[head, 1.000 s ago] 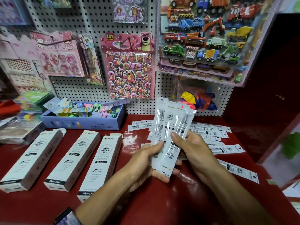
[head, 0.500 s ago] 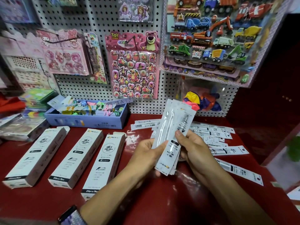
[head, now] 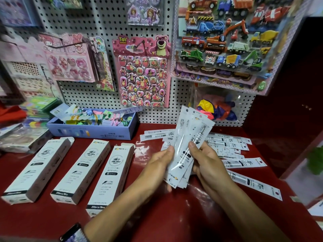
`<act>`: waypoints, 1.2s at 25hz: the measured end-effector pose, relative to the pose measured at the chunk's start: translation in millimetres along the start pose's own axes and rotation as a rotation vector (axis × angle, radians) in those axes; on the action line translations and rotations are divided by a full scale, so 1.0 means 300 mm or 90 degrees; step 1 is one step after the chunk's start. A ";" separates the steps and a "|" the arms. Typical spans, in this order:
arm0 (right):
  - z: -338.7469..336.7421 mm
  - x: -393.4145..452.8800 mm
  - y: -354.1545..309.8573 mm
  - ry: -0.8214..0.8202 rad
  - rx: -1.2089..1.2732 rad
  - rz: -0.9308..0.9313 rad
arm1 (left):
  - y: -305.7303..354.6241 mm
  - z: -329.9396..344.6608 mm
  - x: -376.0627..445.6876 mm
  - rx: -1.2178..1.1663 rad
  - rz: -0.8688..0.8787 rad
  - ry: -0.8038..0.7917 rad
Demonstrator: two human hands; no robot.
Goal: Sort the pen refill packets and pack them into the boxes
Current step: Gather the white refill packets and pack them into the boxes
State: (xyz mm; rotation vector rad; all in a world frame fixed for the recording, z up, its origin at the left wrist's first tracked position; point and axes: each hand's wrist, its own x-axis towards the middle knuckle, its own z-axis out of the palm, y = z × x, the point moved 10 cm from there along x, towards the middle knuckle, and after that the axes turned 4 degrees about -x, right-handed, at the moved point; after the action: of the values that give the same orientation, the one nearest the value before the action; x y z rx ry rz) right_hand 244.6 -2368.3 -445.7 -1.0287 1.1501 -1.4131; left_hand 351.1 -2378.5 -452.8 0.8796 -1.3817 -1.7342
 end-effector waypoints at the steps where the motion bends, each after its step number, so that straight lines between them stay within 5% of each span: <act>1: 0.012 -0.003 0.008 -0.015 -0.025 0.003 | -0.007 0.017 -0.005 0.011 -0.013 -0.027; 4: 0.044 -0.006 0.023 -0.075 -0.093 0.016 | -0.031 0.058 -0.023 0.006 -0.078 -0.111; 7: 0.029 -0.008 -0.002 -0.090 -0.118 0.021 | -0.035 -0.011 -0.020 0.237 -0.125 -0.113; 11: -0.012 0.002 -0.039 -0.058 -0.132 -0.021 | 0.161 -0.317 0.004 0.759 0.000 0.215; 13: 0.009 -0.009 -0.018 -0.070 -0.186 -0.029 | 0.182 -0.443 -0.008 0.886 -0.056 0.322; 15: 0.052 -0.032 0.020 -0.107 -0.290 -0.037 | 0.126 -0.505 0.003 0.882 -0.132 0.301; 21: 0.208 -0.106 0.052 -0.178 -0.582 -0.182 | 0.110 -0.496 0.014 0.812 -0.119 0.251; 26: 0.162 -0.066 0.051 -0.087 -0.395 -0.092 | 0.180 -0.465 0.001 0.818 -0.020 0.309; 30: 0.121 -0.047 0.086 -0.059 -0.326 -0.012 | 0.114 -0.493 0.011 0.842 -0.064 0.329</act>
State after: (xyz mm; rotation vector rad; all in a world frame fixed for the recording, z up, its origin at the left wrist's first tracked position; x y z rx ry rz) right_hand 286.4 -2360.2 -464.6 -1.4450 1.4748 -1.0903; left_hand 481.3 -2456.6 -446.9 1.9024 -2.0322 -0.3428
